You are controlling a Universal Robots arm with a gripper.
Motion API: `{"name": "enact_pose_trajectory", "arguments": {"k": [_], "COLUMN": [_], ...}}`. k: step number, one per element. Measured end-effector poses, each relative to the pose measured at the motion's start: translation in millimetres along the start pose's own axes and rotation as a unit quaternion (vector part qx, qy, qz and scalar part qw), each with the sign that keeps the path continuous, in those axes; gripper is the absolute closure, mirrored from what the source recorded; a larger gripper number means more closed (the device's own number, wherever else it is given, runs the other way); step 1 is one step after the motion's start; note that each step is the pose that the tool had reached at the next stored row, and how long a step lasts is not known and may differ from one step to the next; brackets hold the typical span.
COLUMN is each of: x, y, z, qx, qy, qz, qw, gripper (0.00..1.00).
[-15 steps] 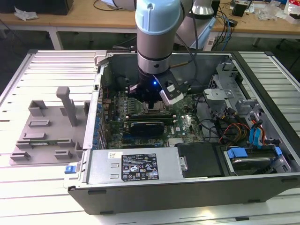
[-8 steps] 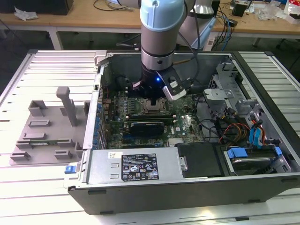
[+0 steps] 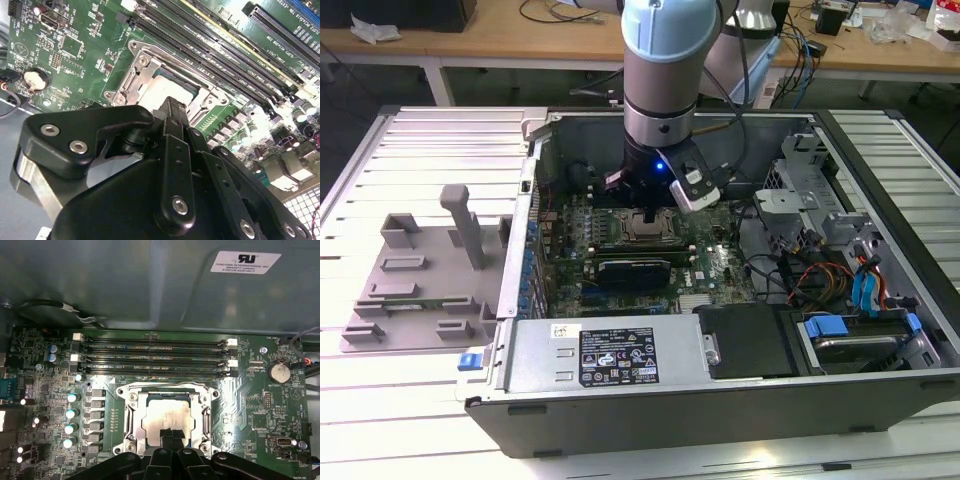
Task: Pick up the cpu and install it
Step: 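Install the second cpu locking lever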
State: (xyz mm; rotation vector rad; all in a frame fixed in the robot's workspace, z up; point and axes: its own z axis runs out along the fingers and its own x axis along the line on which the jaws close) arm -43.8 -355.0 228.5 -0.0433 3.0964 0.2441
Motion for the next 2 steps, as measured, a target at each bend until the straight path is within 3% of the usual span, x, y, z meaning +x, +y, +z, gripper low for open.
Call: {"name": "enact_pose_trajectory", "arguments": {"k": [2], "x": [0.0], "y": [0.0], "z": [0.0], "qx": [0.0], "qy": [0.0001], "qz": [0.0], "qw": [1.0], "gripper": [0.89]}}
